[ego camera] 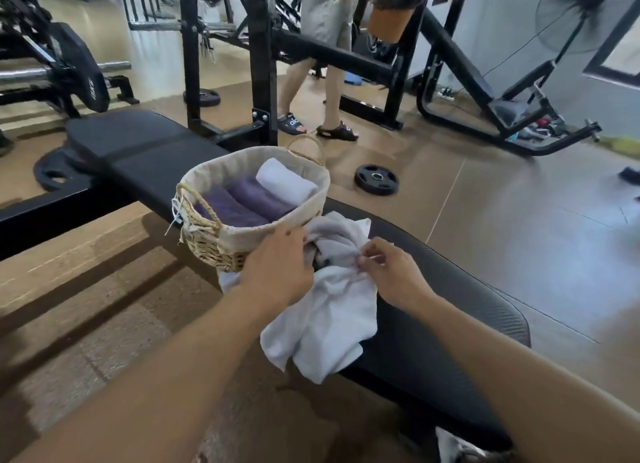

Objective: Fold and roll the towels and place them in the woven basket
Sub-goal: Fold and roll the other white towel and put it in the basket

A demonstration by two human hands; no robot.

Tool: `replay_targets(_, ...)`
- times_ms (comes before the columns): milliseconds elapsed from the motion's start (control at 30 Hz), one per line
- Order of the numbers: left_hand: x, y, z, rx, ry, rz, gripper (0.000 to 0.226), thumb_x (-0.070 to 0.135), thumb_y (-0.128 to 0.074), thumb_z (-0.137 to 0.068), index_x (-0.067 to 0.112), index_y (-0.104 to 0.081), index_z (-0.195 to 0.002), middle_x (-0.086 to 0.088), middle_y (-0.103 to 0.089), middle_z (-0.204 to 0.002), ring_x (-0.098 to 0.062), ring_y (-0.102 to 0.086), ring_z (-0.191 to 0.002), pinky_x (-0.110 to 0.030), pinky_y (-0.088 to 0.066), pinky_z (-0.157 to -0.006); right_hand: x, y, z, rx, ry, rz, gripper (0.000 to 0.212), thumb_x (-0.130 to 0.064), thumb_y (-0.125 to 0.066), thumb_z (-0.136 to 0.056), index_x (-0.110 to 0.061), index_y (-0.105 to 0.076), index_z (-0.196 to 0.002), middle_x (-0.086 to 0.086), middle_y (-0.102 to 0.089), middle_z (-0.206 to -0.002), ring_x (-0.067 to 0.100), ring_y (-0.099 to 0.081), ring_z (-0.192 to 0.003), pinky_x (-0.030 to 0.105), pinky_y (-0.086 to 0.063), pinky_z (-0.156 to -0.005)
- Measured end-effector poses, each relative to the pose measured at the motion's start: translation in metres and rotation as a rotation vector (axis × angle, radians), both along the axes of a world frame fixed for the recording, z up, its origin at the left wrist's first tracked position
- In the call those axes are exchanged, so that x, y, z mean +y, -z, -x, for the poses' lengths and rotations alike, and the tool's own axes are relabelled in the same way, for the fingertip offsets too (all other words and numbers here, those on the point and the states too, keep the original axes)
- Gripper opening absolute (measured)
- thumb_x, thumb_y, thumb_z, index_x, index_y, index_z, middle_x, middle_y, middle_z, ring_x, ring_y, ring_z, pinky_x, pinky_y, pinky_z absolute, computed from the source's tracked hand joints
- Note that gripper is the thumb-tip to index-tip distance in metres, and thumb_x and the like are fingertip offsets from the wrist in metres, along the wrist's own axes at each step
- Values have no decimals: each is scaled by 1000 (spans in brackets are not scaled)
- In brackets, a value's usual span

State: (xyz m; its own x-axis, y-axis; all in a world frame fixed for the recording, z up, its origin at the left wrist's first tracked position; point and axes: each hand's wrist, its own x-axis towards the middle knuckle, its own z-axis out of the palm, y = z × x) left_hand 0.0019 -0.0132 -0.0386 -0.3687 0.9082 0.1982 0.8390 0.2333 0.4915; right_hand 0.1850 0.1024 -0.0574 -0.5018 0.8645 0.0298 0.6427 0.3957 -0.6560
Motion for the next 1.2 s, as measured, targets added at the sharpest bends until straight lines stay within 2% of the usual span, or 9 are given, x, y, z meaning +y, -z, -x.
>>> replay_targets(233, 10, 12, -9, -15, -1, 164, 76, 65, -69, -72, 25, -44, -131, 0, -53, -137, -27, -55, -121, -45, -51, -91, -12, -46, -31, 631, 319, -134, 13, -13, -50, -104, -20, -52, -93, -7, -66, -83, -3, -67, -70, 13, -50, -63)
replay_targets(333, 13, 17, -21, 71, 47, 246, 63, 65, -65, -79, 24, -49, -124, 0, -57, -128, -27, -55, -117, -44, -49, -92, -16, -47, -45, 763, 296, 12, 17, -7, -51, -103, -21, -52, -93, -3, -69, -93, 0, -72, -75, 16, -56, -65)
replay_targets(400, 16, 18, -28, 82, 51, 191, 39, 51, -55, -91, 25, -59, -120, -2, -67, -120, -30, -62, -107, -38, -49, -81, -15, -39, -53, 663, 243, 55, 18, -10, -59, -100, -28, -55, -100, -12, -69, -111, -7, -70, -85, 12, -53, -75)
replay_targets(533, 22, 1, -36, -43, -93, 56, 24, 31, -52, -94, 21, -66, -110, -8, -71, -112, -37, -63, -101, -36, -40, -73, -21, -32, -67, 494, 269, 42, 33, -22, -74, -91, -34, -51, -111, -19, -64, -111, -25, -57, -88, -5, -38, -66)
replay_targets(667, 26, -17, -35, -240, -159, -93, 27, 40, -51, -96, 20, -68, -101, -8, -72, -104, -36, -63, -97, -41, -48, -77, -29, -19, -70, 332, 104, 74, 33, -32, -77, -87, -39, -53, -110, -20, -61, -117, -1, -61, -109, 17, -49, -82)
replay_targets(733, 29, -22, -37, -272, -163, -104, 28, 44, -51, -96, 20, -65, -92, -7, -70, -97, -34, -61, -90, -39, -42, -71, -34, -12, -68, 220, 24, -75, 36, -37, -75, -88, -38, -55, -118, -22, -52, -120, 2, -58, -111, 28, -52, -91)
replay_targets(967, 37, -23, -23, -332, -223, 11, 30, 47, -53, -87, 27, -59, -108, -8, -67, -112, -37, -60, -104, -47, -49, -87, -36, 4, -59, -240, -242, -199, 60, -39, -62, -93, -49, -35, -145, -16, -36, -144, 15, -43, -129, 37, -52, -85)
replay_targets(1067, 39, -21, -25, -279, -243, 66, 27, 42, -52, -91, 24, -55, -111, -13, -65, -120, -39, -57, -112, -42, -41, -86, -31, 13, -59, -340, -216, -225, 42, -37, -58, -98, -41, -47, -138, -13, -37, -144, 17, -43, -129, 36, -51, -80)
replay_targets(1200, 36, -24, -23, -187, -280, 122, 31, 38, -49, -93, 19, -53, -118, -17, -62, -127, -41, -55, -118, -45, -39, -91, -21, 14, -59, -208, -210, -202, 14, -26, -49, -102, -35, -54, -110, -14, -50, -120, 16, -52, -105, 41, -52, -80)
